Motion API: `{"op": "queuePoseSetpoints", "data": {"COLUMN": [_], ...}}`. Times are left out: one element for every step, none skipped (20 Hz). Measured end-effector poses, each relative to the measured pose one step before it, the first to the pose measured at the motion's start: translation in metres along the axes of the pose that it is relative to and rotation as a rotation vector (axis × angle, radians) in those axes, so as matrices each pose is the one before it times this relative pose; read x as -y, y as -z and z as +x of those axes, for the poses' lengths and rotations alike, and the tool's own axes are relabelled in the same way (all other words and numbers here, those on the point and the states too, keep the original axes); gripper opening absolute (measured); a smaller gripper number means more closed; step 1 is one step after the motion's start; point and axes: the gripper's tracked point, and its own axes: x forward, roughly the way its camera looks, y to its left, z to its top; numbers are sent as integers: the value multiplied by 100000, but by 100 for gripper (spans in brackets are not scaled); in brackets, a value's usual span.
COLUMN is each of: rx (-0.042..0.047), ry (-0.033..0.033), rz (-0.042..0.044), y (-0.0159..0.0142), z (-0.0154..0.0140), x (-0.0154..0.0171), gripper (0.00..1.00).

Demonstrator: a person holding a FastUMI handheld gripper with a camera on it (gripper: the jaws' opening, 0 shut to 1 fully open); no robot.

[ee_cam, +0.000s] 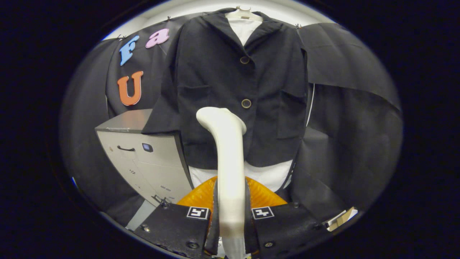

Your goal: Iron the clothes twice with a garment steamer, once on the left side and once on the right side.

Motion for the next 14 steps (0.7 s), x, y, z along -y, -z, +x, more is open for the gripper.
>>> {"op": "queuePoseSetpoints", "data": {"rx": [-1690, -1529, -701, -601, -1741, -2101, -1466, -1220, -752, -708, -696, -96, 920, 1973], "ry": [334, 372, -63, 153, 452, 320, 230, 542, 392, 159, -276, -617, -1040, -1290], "rz": [103, -26, -213, -440, -895, -860, -93, 65, 211, 337, 514, 713, 1023, 1237], "y": [934, 950, 822, 888, 1173, 1224, 824, 626, 506, 530, -99, -220, 91, -991], "z": [289, 196, 265, 206, 266, 196, 138, 115, 168, -111, -96, 164, -1857, -580], "x": [30, 68, -176, -73, 92, 191, 78, 85, 154, 32, 2, 44, -799, -8], "gripper": [30, 30, 30, 30, 30, 30, 30, 30, 30, 30, 30, 30, 30, 30]}}
